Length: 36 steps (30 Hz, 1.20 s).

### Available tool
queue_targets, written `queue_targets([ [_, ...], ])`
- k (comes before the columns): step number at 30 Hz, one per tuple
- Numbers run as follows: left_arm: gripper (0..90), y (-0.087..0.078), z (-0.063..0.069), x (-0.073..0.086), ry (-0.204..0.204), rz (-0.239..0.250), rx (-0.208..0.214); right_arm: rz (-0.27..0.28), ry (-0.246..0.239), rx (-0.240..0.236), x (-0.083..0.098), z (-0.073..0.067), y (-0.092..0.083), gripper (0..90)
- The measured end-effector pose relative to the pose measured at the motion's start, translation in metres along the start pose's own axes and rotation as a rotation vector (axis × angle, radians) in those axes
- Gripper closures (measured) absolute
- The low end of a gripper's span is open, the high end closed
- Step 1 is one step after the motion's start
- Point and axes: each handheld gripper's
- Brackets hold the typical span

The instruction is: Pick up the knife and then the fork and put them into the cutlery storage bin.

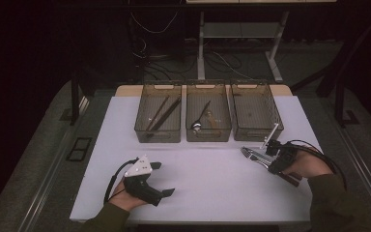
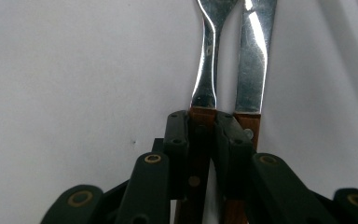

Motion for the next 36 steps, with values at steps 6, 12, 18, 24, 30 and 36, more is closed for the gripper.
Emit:
queue_targets([
  [6,0.0,0.0,0.0,0.0,0.0,-0.001,0.002,0.001,0.031,-0.012,0.0,0.0,0.0,77.9],
  [12,0.0,0.0,0.0,0.0,-0.001,0.0,0.002,0.072,0.068,-0.034,0.01,0.003,-0.001,77.9],
  [18,0.0,0.0,0.0,0.0,0.0,0.001,0.002,0.19,0.101,-0.073,0.02,0.003,-0.009,77.9],
  [24,0.0,-0.001,0.0,0.0,0.003,0.0,0.004,0.306,0.133,-0.078,0.028,0.004,-0.019,77.9],
  [30,0.0,-0.001,-0.001,0.0,0.005,0.001,0.005,0.406,0.187,-0.079,0.034,0.007,-0.028,77.9],
  [36,0.0,-0.002,-0.001,0.0,0.003,0.002,0.004,0.47,0.244,-0.073,0.038,0.011,-0.032,77.9],
])
Point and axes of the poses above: each handheld gripper's, and its own axes: y roughly forward along the jaws, x roughly out of its underside, z roughly to its right, and after that the axes turned 11 degrees about x, right-handed
